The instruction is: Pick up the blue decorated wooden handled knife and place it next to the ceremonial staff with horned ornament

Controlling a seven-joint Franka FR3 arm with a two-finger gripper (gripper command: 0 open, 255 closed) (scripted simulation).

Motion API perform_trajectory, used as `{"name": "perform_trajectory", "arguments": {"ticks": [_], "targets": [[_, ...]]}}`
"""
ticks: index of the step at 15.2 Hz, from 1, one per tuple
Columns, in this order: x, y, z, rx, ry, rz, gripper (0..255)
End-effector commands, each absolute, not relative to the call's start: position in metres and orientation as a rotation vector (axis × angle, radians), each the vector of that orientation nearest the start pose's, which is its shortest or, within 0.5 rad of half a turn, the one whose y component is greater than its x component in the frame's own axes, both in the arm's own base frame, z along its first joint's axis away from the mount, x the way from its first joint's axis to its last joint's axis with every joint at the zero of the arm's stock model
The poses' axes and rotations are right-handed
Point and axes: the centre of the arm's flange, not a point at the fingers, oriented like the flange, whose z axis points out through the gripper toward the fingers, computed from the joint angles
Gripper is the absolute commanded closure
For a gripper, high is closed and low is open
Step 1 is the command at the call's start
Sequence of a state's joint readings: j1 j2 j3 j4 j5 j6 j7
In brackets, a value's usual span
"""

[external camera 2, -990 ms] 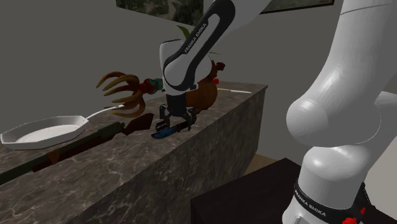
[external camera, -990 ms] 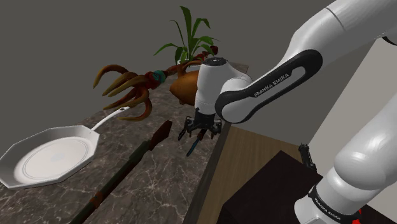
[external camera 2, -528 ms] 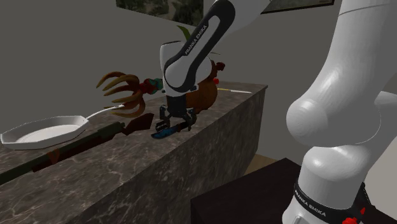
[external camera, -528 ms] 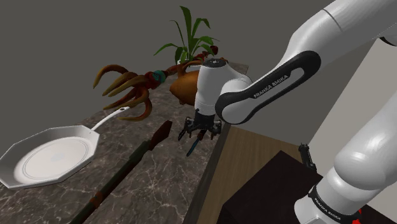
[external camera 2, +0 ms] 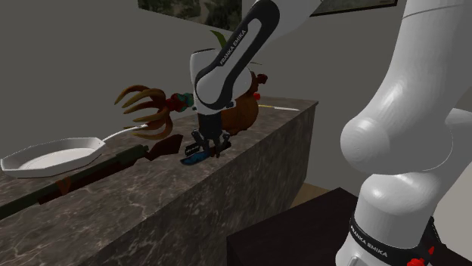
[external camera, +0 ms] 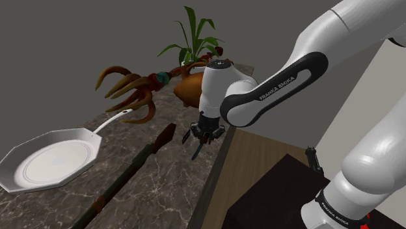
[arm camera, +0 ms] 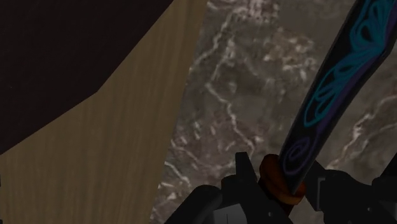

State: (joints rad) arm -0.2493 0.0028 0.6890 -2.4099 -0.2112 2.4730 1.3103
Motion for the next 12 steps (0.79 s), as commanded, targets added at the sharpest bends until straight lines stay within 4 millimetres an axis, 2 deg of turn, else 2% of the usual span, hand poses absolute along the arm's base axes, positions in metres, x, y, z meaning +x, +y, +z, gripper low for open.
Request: {"name": "perform_trajectory", "arguments": {"ticks": [1, 2, 12], "targets": [[0.448, 0.211, 0.316, -2.976, 1.102, -0.225, 255], [0.448, 0.211, 0.316, -2.976, 1.101, -0.225, 255], [0.448, 0.211, 0.369, -2.976, 1.101, -0.225, 255]]}}
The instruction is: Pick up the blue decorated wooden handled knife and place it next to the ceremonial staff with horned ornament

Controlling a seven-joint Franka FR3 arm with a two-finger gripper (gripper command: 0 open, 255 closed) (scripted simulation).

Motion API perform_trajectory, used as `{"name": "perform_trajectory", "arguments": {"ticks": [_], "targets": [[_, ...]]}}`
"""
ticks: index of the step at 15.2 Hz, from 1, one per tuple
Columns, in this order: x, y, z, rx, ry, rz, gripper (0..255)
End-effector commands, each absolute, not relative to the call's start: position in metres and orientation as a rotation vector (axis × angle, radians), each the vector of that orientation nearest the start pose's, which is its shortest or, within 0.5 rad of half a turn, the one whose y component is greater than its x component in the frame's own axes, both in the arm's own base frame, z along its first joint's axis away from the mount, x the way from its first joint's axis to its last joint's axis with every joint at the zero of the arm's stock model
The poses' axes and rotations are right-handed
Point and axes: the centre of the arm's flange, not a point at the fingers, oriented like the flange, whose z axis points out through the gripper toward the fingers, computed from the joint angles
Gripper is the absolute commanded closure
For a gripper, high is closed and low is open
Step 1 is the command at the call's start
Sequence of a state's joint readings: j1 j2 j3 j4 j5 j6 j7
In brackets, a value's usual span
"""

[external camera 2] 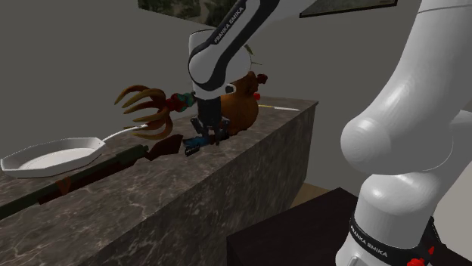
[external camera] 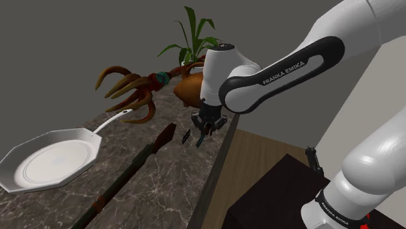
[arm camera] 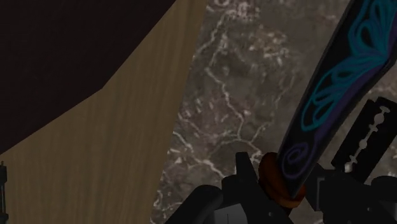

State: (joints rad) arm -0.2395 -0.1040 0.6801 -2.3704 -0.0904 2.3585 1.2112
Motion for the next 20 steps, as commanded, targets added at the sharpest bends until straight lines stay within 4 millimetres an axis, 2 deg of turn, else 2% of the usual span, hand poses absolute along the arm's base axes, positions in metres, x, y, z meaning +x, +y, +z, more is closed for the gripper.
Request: {"name": "perform_trajectory", "arguments": {"ticks": [1, 20], "targets": [[0.448, 0.211, 0.374, -2.976, 1.101, -0.225, 255], [0.448, 0.211, 0.474, -2.976, 1.101, -0.225, 255]]}}
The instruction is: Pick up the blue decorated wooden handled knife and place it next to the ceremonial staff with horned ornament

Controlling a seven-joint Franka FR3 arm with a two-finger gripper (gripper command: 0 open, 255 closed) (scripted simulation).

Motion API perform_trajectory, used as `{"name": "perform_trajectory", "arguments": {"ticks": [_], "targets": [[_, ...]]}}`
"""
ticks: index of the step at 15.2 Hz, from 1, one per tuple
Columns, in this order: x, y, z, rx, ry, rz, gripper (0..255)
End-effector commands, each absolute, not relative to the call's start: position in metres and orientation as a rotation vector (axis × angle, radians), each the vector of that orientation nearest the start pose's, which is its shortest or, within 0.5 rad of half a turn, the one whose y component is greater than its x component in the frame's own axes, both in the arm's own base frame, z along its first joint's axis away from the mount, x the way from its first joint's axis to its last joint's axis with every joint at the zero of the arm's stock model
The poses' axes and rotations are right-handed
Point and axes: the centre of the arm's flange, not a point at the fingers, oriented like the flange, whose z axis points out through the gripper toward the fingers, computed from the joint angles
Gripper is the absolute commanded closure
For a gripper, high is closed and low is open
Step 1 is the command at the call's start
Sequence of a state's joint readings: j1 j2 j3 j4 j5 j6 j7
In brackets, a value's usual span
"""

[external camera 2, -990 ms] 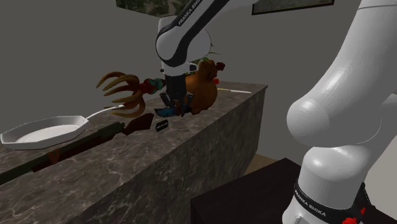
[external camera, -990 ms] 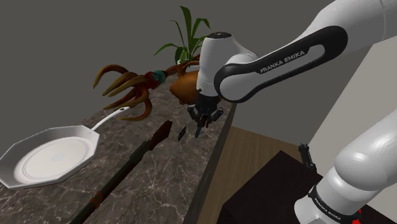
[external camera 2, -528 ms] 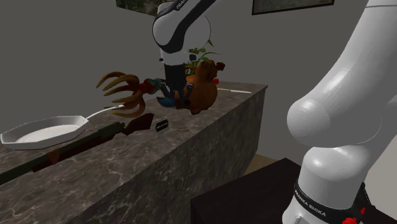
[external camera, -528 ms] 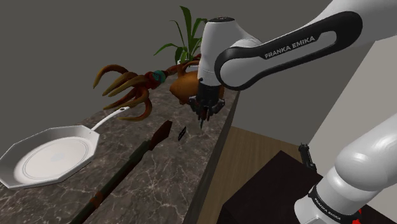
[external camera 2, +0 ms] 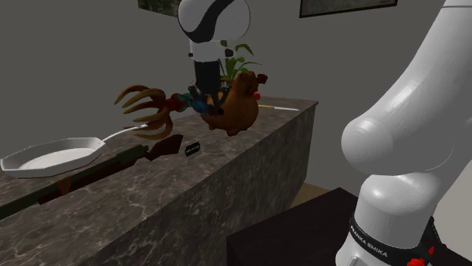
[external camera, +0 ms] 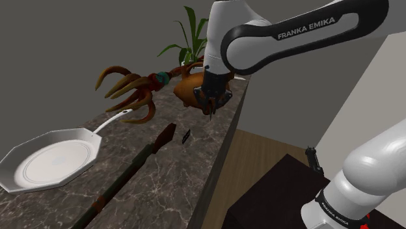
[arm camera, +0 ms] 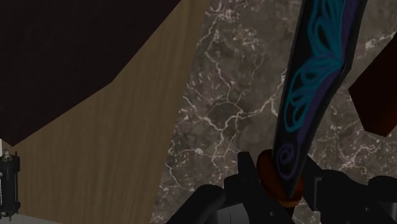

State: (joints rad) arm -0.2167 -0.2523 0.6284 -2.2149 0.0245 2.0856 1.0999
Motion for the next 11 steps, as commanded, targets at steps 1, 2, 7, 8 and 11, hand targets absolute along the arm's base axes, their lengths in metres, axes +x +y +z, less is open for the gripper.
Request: {"name": "perform_trajectory", "arguments": {"ticks": [1, 2, 7, 8, 11], "targets": [[0.448, 0.211, 0.48, -2.976, 1.101, -0.225, 255], [0.448, 0.211, 0.485, -2.976, 1.101, -0.225, 255], [0.448, 0.211, 0.511, -2.976, 1.101, -0.225, 255], [0.448, 0.211, 0.517, -2.976, 1.101, -0.225, 255], [0.448, 0.211, 0.532, -2.976, 1.101, -0.225, 255]]}}
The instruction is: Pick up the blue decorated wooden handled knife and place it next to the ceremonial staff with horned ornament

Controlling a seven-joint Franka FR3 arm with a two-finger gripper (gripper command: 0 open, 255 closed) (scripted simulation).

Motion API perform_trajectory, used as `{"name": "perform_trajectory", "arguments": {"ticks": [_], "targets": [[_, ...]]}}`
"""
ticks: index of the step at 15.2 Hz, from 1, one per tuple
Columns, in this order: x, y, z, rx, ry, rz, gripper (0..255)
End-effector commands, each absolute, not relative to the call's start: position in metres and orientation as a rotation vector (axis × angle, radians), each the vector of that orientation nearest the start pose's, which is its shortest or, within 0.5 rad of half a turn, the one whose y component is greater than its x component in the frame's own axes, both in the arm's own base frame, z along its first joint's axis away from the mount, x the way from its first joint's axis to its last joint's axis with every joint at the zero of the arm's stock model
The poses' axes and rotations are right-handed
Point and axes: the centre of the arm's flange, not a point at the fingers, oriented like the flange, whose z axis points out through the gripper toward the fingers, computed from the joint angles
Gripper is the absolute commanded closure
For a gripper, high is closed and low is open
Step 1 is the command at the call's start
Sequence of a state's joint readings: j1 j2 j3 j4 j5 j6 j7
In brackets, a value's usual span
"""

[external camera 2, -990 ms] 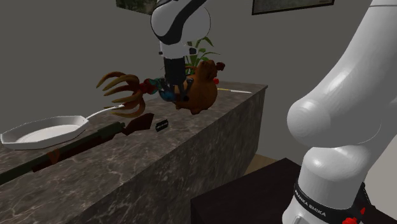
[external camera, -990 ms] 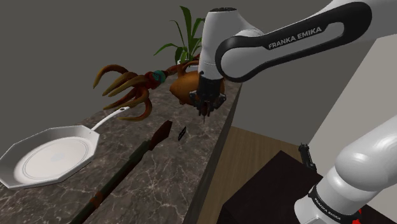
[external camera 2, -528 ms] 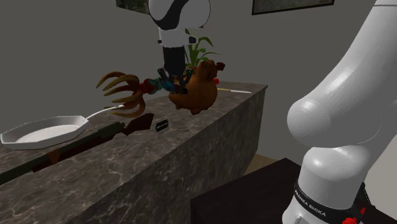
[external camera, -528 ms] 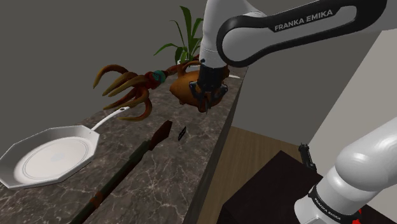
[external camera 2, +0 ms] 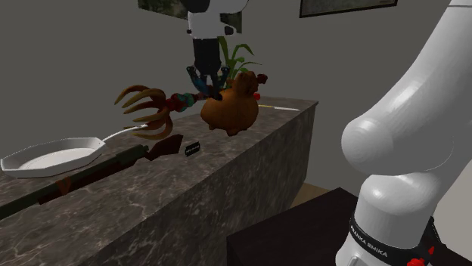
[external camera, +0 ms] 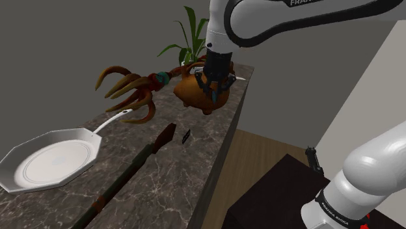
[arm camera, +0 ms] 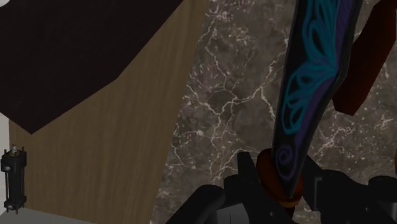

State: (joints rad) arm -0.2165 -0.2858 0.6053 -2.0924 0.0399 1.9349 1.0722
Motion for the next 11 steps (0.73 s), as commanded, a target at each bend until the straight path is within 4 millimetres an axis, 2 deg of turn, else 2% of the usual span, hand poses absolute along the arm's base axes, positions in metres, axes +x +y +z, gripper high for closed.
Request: {"name": "perform_trajectory", "arguments": {"ticks": [1, 11], "targets": [[0.448, 0.211, 0.538, -2.976, 1.101, -0.225, 255], [0.448, 0.211, 0.59, -2.976, 1.101, -0.225, 255]]}}
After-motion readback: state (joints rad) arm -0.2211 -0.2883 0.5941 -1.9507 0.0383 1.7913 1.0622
